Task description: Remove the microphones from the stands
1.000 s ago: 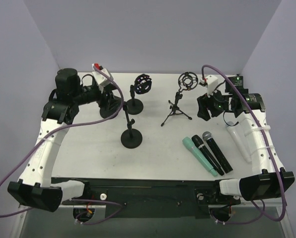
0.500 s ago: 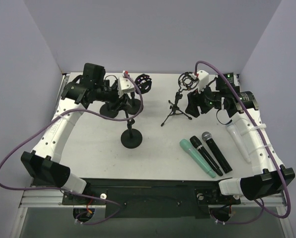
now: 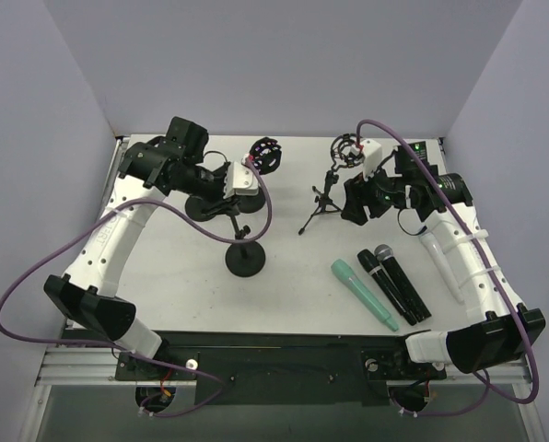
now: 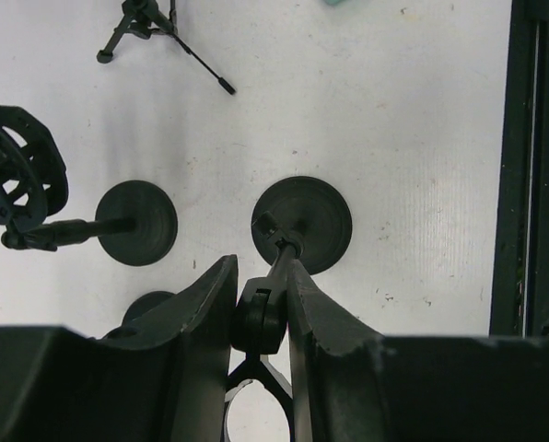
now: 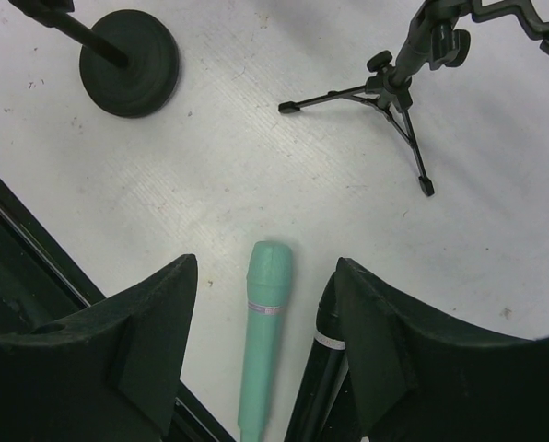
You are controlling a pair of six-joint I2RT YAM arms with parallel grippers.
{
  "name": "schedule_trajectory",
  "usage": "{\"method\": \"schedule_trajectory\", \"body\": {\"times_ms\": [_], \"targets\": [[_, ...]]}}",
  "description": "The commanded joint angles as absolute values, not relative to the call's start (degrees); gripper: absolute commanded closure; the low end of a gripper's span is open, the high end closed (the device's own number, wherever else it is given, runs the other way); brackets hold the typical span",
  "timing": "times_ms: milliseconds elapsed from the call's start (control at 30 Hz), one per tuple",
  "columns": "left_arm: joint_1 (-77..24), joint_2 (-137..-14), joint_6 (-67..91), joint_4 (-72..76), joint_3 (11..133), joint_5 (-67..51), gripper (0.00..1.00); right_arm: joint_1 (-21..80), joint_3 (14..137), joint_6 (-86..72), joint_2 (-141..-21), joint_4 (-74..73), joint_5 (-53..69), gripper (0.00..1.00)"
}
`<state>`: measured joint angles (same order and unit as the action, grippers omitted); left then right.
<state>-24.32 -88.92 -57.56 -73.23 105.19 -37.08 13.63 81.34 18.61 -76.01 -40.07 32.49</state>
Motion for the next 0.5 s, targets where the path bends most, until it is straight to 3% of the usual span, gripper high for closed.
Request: {"method": "schedule_trajectory", "body": {"times_ms": [0,467], "targets": [[-26.8,-90.6,-65.4,-82.7,110.7,-37.3,1.00,14.6,80.8,18.8,-74.3,-39.0,34.7,0.43],[-38.1,-90.6,-96.1,-91.3,116.2,-41.6,1.00,20.5,79.8,8.4,-80.7,-36.8,45.6,0.43]]}}
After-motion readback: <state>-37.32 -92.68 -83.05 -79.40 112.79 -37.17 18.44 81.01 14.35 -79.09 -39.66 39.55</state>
